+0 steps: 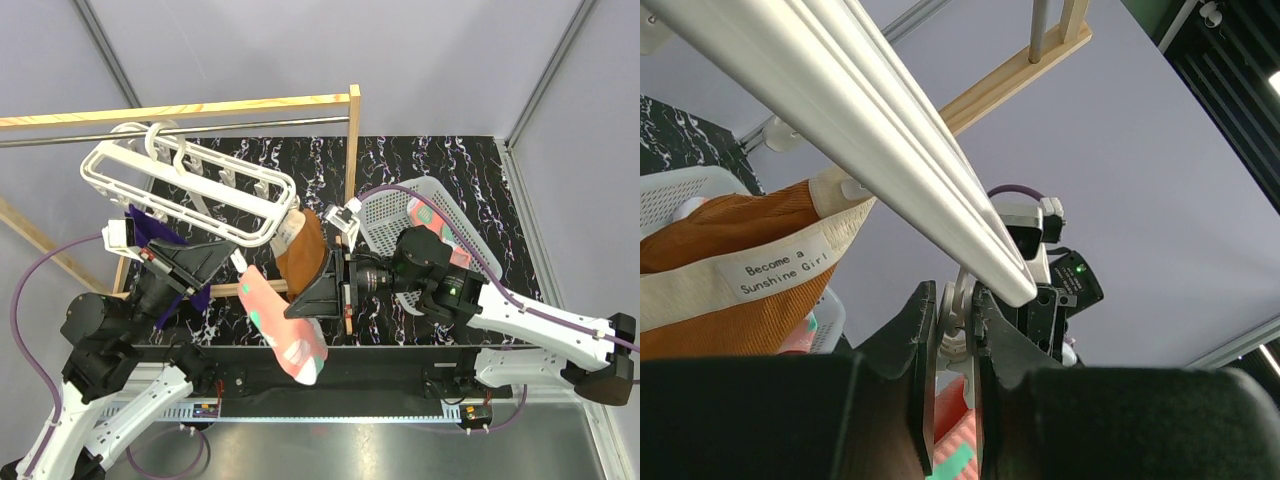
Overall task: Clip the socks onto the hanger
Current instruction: Clamp the sock onto the hanger.
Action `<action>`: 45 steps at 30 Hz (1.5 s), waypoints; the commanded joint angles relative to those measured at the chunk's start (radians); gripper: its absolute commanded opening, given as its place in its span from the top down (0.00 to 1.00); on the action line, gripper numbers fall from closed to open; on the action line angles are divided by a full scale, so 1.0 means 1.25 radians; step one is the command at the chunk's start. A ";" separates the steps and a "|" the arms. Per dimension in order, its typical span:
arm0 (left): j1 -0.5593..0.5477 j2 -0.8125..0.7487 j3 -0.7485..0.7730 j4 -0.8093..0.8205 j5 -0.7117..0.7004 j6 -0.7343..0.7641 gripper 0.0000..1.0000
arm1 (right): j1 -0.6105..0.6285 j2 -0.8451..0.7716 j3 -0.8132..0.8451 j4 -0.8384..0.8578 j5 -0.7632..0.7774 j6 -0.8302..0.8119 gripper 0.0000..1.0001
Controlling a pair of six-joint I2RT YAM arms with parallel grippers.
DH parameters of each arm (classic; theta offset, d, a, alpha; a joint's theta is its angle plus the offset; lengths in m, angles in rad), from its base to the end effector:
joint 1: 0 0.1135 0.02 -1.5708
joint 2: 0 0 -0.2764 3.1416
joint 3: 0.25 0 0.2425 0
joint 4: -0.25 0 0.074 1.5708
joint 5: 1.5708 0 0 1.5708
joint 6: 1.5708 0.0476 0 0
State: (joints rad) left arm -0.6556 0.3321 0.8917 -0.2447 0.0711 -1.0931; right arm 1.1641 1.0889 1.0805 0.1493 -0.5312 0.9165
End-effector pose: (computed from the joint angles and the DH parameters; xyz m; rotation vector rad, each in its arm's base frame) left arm 0.0308 -0.0280 0.4168 -0.2399 1.3994 -1.5309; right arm 0.0733 0.2311 0.4326 -0.7599 1.6683 1.9788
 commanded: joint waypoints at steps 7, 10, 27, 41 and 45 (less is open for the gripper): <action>0.000 -0.012 -0.003 0.001 0.042 -0.007 1.00 | 0.006 0.017 0.063 0.038 0.033 -0.018 1.00; 0.000 -0.014 0.003 -0.012 0.038 0.001 1.00 | 0.008 0.014 0.057 0.034 0.037 -0.020 1.00; 0.000 -0.009 0.017 -0.010 0.024 0.008 1.00 | 0.006 -0.056 0.019 -0.009 0.084 -0.039 1.00; -0.001 -0.025 0.008 0.020 0.020 0.002 1.00 | 0.006 -0.034 0.016 0.024 0.083 -0.033 1.00; 0.000 -0.050 -0.010 0.045 -0.016 -0.010 1.00 | 0.006 -0.061 -0.026 0.049 0.064 -0.002 1.00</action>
State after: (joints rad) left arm -0.6556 0.3012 0.8890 -0.2401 0.0677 -1.0946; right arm 1.1645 1.0512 1.0817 0.1314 -0.4538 0.8886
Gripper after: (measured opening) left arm 0.159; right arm 0.013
